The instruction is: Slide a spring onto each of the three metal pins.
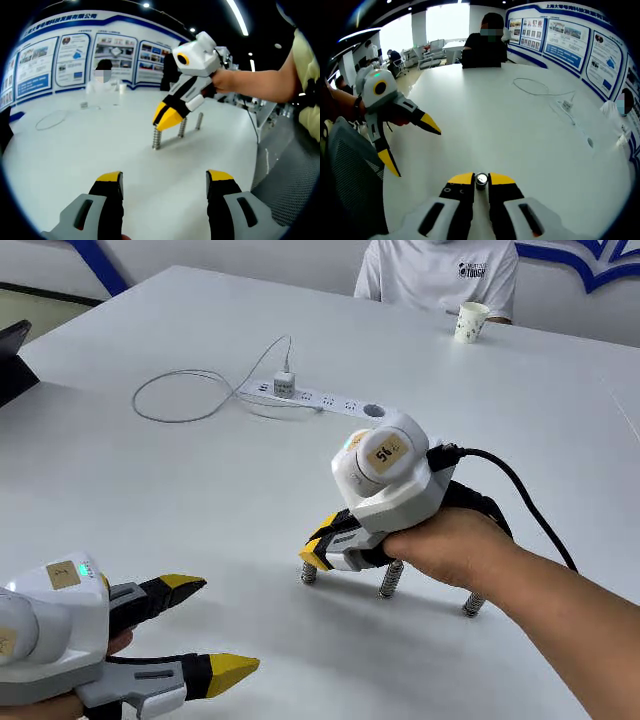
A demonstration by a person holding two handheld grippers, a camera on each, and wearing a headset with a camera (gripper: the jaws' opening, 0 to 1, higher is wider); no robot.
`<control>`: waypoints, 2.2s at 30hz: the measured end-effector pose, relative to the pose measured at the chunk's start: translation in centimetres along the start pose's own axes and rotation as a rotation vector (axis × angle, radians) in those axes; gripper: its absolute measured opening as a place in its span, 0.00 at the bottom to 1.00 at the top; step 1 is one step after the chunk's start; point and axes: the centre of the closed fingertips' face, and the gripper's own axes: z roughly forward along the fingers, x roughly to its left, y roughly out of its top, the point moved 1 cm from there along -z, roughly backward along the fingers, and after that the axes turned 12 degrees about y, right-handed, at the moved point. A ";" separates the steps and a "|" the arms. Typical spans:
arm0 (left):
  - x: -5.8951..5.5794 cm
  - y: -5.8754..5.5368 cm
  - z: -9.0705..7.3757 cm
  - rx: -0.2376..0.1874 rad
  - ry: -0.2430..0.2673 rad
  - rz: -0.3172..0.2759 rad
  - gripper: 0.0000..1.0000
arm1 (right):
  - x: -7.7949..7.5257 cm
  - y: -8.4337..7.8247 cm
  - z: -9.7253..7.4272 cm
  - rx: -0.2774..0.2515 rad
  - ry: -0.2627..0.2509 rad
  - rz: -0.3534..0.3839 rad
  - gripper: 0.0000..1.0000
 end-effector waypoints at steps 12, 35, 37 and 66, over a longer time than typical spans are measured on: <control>0.0 -0.2 0.2 0.004 -0.001 -0.004 0.69 | -0.1 -0.3 0.4 0.004 0.004 0.002 0.12; -0.2 0.1 0.4 0.006 -0.011 0.008 0.69 | -0.2 -0.3 -0.3 -0.026 -0.018 -0.001 0.20; -0.3 0.2 0.5 0.006 -0.013 0.010 0.69 | -0.3 -0.3 -0.5 -0.031 -0.026 -0.005 0.22; -1.7 1.7 1.3 0.009 -0.045 0.054 0.69 | -0.5 0.1 -4.6 -0.117 -0.087 -0.019 0.34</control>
